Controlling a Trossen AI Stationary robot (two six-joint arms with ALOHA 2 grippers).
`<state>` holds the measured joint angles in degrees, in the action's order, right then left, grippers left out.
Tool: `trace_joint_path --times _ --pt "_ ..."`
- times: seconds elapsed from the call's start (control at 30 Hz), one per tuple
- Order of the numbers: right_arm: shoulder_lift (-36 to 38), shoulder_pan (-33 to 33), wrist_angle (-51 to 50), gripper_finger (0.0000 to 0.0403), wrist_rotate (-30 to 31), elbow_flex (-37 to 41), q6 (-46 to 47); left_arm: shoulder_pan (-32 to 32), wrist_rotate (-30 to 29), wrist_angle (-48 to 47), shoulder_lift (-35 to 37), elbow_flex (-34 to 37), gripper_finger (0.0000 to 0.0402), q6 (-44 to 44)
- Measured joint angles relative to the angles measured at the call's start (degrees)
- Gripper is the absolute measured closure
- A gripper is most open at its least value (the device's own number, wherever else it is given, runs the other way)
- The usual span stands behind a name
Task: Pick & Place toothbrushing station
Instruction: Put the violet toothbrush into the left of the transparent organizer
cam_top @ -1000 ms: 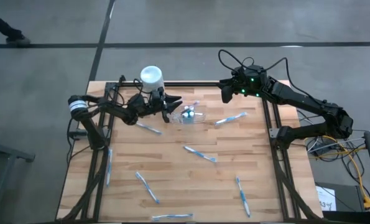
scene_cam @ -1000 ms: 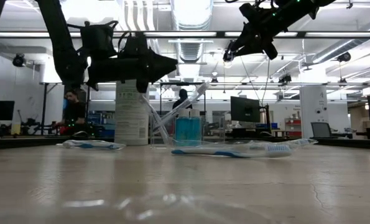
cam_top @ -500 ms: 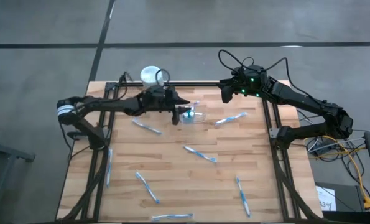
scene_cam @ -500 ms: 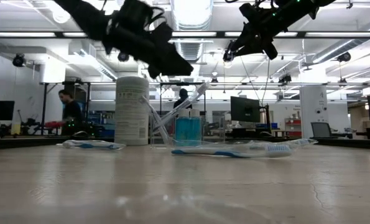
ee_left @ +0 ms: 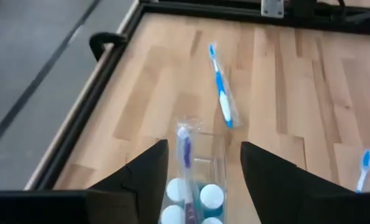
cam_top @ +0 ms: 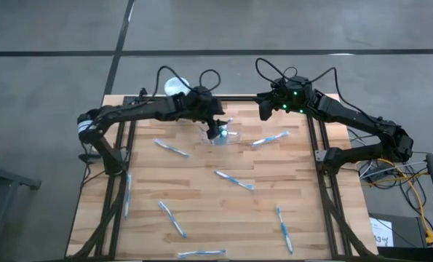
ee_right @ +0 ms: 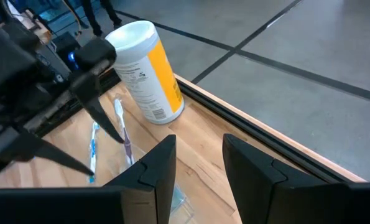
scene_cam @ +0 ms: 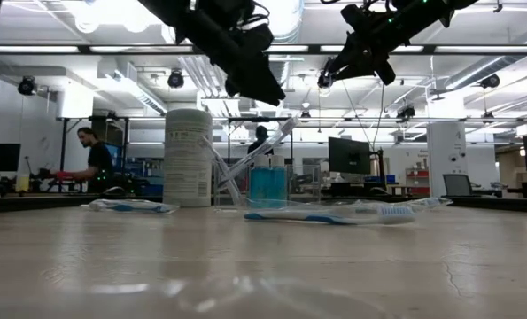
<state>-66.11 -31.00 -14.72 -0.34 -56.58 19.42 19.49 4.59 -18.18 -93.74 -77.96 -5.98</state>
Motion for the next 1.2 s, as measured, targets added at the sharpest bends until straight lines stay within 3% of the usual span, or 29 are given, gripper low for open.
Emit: trace_joint_path --times 0.2,0.83,1.0,1.2 --pt "0.0 0.0 0.0 0.0275 -0.02 0.0 0.0 -0.58 0.03 0.1 -3.47 -3.25 0.0169 -0.15" --pt "0.0 0.0 0.0 0.0275 -0.02 0.0 0.0 -0.49 0.03 0.28 -10.46 -6.7 0.017 0.07" --pt "0.0 0.0 0.0 0.0275 -0.01 0.02 0.0 -0.47 -0.72 -0.99 -10.37 -6.49 0.0198 0.57" --pt "0.02 0.0 0.0 0.0275 -0.02 0.0 0.0 -0.45 -1.04 -1.37 -10.37 -6.37 0.0264 0.59"
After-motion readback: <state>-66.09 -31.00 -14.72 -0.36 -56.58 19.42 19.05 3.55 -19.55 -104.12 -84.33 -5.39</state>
